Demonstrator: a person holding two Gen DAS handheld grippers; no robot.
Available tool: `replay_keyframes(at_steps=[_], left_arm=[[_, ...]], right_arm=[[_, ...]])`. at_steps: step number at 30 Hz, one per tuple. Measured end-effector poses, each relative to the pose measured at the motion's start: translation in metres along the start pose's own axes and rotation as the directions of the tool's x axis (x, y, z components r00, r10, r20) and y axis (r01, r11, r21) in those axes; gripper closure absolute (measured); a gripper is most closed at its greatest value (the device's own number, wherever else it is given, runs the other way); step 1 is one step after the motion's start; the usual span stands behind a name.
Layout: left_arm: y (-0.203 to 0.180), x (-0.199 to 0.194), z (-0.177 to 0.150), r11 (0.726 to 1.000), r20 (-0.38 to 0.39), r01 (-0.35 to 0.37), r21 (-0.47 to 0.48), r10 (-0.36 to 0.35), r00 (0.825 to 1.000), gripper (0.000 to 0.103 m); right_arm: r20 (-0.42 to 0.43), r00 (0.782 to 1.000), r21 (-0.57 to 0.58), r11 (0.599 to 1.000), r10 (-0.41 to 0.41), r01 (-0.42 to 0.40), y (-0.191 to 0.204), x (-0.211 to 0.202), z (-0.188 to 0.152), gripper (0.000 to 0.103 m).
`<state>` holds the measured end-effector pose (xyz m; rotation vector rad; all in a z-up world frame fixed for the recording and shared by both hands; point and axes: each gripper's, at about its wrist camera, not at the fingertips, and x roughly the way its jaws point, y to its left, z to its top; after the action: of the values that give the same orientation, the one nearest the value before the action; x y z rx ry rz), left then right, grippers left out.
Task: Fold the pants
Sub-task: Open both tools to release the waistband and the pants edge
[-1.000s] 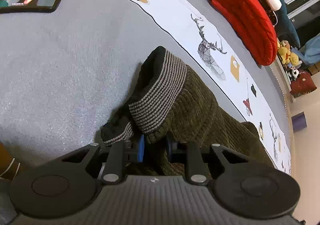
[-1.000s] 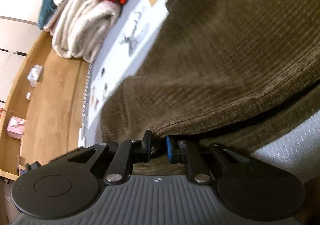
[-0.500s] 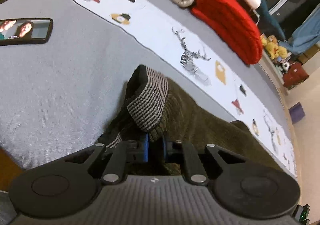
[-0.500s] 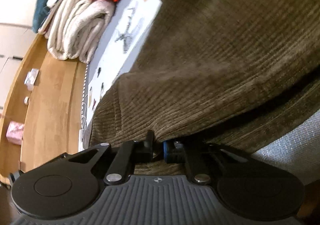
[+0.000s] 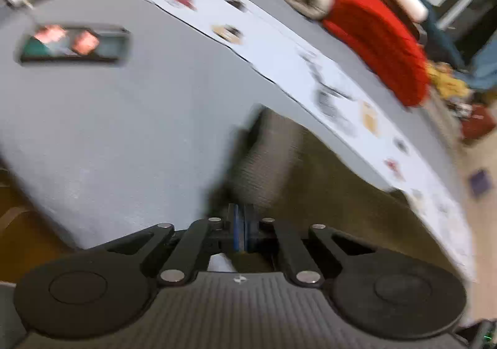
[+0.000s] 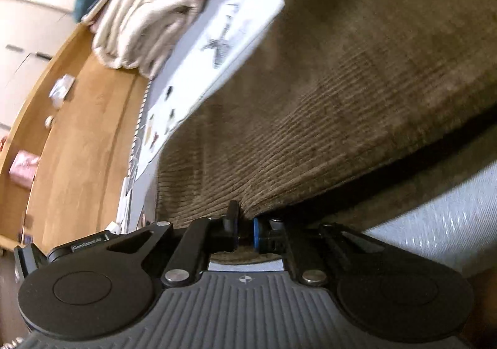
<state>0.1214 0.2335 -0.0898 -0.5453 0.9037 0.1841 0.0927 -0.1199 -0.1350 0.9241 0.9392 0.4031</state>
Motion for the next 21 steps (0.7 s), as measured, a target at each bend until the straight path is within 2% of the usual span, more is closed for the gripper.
replay_keyframes(at_steps=[2, 3, 6, 7, 8, 9, 11, 12, 14, 15, 17, 19, 21], left_arm=[[0.007, 0.007, 0.002, 0.999, -0.041, 0.010, -0.043, -0.012, 0.999, 0.101], [0.008, 0.007, 0.003, 0.999, -0.044, 0.021, -0.045, -0.023, 0.999, 0.100], [0.000, 0.000, 0.003, 1.000, -0.004, 0.017, -0.001, -0.017, 1.000, 0.096], [-0.002, -0.002, 0.005, 1.000, 0.000, 0.030, -0.001, -0.030, 1.000, 0.091], [-0.004, -0.003, 0.006, 0.999, -0.001, 0.047, -0.010, -0.047, 0.999, 0.081], [-0.007, -0.005, 0.008, 0.998, -0.004, 0.060, -0.027, -0.060, 0.998, 0.075], [-0.018, -0.010, 0.012, 0.998, 0.003, 0.055, -0.033, -0.055, 0.998, 0.056], [-0.025, -0.014, 0.016, 0.998, 0.012, 0.050, -0.028, -0.050, 0.999, 0.052], [-0.038, -0.016, 0.026, 0.998, 0.022, 0.066, -0.013, -0.066, 0.998, 0.035], [-0.047, -0.014, 0.032, 0.997, 0.023, 0.080, 0.000, -0.080, 0.997, 0.033], [-0.066, -0.005, 0.040, 0.996, 0.016, 0.087, 0.038, -0.087, 0.996, 0.030], [-0.084, 0.015, 0.041, 0.993, -0.008, 0.092, 0.073, -0.092, 0.996, 0.030], [-0.095, 0.040, 0.036, 0.993, -0.047, 0.075, 0.094, -0.071, 0.996, 0.030]], right_arm=[[-0.044, 0.998, 0.012, 0.999, -0.038, 0.039, -0.011, 0.011, -0.004, 0.094], [-0.043, 0.999, 0.033, 0.999, -0.032, 0.034, -0.019, 0.014, -0.007, 0.094], [-0.039, 0.999, 0.075, 0.997, 0.002, 0.001, -0.025, 0.012, -0.006, 0.094], [-0.048, 0.999, 0.087, 0.996, 0.008, -0.004, -0.025, 0.010, -0.006, 0.092], [-0.071, 0.997, 0.087, 0.996, 0.012, -0.006, -0.024, 0.008, -0.005, 0.089], [-0.107, 0.994, 0.077, 0.997, 0.020, -0.012, -0.025, 0.003, -0.005, 0.083], [-0.233, 0.971, 0.078, 0.996, 0.051, -0.034, -0.022, -0.006, -0.002, 0.061], [-0.287, 0.955, 0.098, 0.994, 0.072, -0.046, -0.022, -0.014, -0.001, 0.049], [-0.328, 0.940, 0.097, 0.993, 0.097, -0.069, -0.020, -0.037, 0.008, 0.049], [-0.325, 0.941, 0.068, 0.995, 0.093, -0.075, -0.015, -0.050, 0.018, 0.049], [-0.274, 0.960, -0.048, 0.996, 0.054, -0.070, -0.001, -0.071, 0.049, 0.049], [-0.174, 0.985, -0.172, 0.985, 0.004, -0.034, 0.013, -0.086, 0.095, 0.049], [-0.087, 0.996, -0.261, 0.965, -0.022, -0.001, 0.024, -0.083, 0.141, 0.050]])
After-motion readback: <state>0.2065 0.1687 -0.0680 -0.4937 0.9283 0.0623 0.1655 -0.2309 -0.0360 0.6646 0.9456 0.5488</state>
